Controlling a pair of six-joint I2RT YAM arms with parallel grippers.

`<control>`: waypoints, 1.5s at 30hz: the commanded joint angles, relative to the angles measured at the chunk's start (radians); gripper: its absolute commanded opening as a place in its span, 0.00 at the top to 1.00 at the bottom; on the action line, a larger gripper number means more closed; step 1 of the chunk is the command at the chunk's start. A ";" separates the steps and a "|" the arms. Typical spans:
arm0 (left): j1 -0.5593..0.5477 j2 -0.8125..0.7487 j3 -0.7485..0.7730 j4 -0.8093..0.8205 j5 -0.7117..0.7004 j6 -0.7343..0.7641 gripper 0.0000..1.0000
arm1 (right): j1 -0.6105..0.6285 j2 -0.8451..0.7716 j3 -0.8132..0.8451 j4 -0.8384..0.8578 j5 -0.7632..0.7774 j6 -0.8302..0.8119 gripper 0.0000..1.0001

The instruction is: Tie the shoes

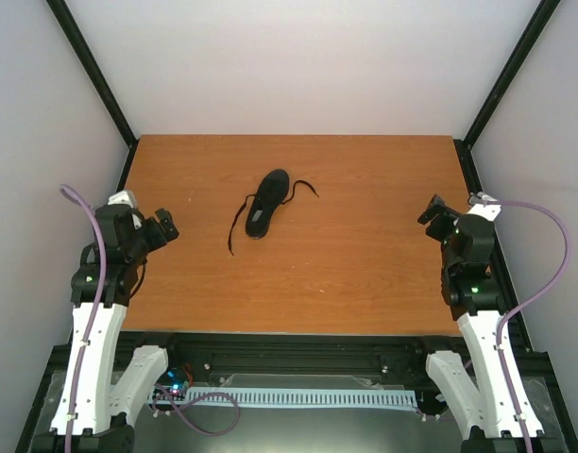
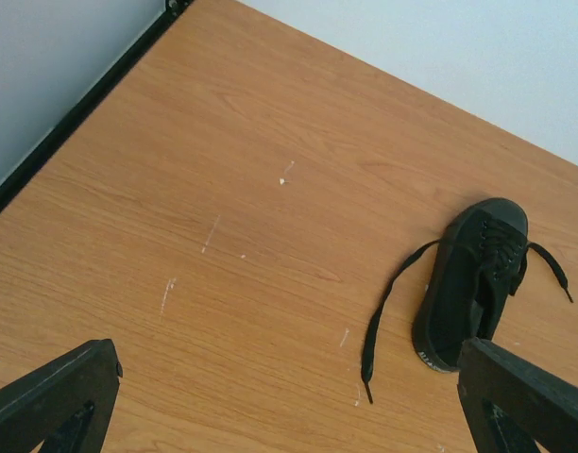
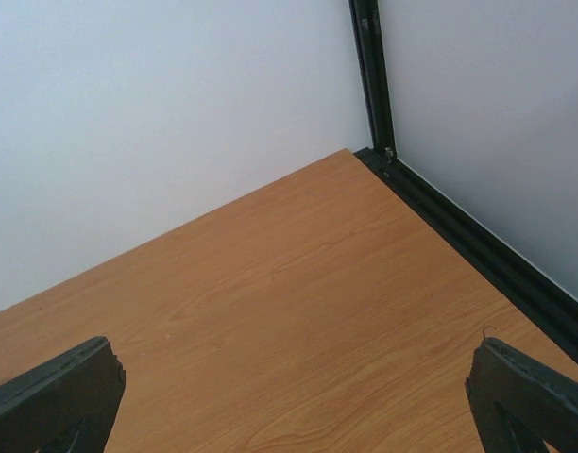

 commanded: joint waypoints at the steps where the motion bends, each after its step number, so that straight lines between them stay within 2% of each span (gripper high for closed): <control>1: 0.002 0.025 0.015 -0.045 0.083 -0.018 0.00 | 0.002 -0.013 -0.015 -0.048 0.031 0.017 0.00; 6: 0.002 0.102 0.057 -0.142 0.141 -0.047 0.00 | 0.001 -0.002 -0.025 -0.033 0.032 0.042 0.00; 9: 0.002 0.119 0.032 -0.117 0.157 -0.081 0.00 | 0.001 0.000 -0.032 -0.022 0.016 0.051 0.00; 11: 0.002 0.141 0.005 -0.069 0.225 -0.093 0.00 | 0.001 0.003 -0.037 -0.011 -0.021 0.049 0.00; 15: 0.002 0.230 -0.021 0.015 0.311 -0.121 0.00 | 0.002 0.052 -0.013 -0.038 -0.123 0.027 0.00; 20: -0.023 0.345 -0.002 0.085 0.313 -0.128 0.00 | 0.002 0.240 0.107 -0.211 -0.310 0.039 0.00; 22: -0.069 0.399 0.024 0.101 0.297 -0.122 0.00 | 0.008 0.321 0.120 -0.227 -0.437 0.038 0.00; 24: -0.127 0.458 0.059 0.106 0.255 -0.100 0.00 | 0.037 0.359 0.115 -0.225 -0.493 0.045 0.00; 29: -0.282 0.640 0.179 0.098 0.203 -0.018 0.00 | 0.167 0.440 0.165 -0.298 -0.385 0.021 0.00; 35: -0.378 0.908 0.350 0.088 0.207 0.002 0.00 | 0.290 0.594 0.286 -0.457 -0.241 -0.001 0.00; 42: -0.399 1.115 0.493 0.096 0.258 0.011 0.00 | 0.342 0.511 0.194 -0.361 -0.364 0.064 0.00; 45: -0.408 1.183 0.525 0.098 0.261 0.021 0.00 | 0.348 0.495 0.184 -0.359 -0.369 0.073 0.00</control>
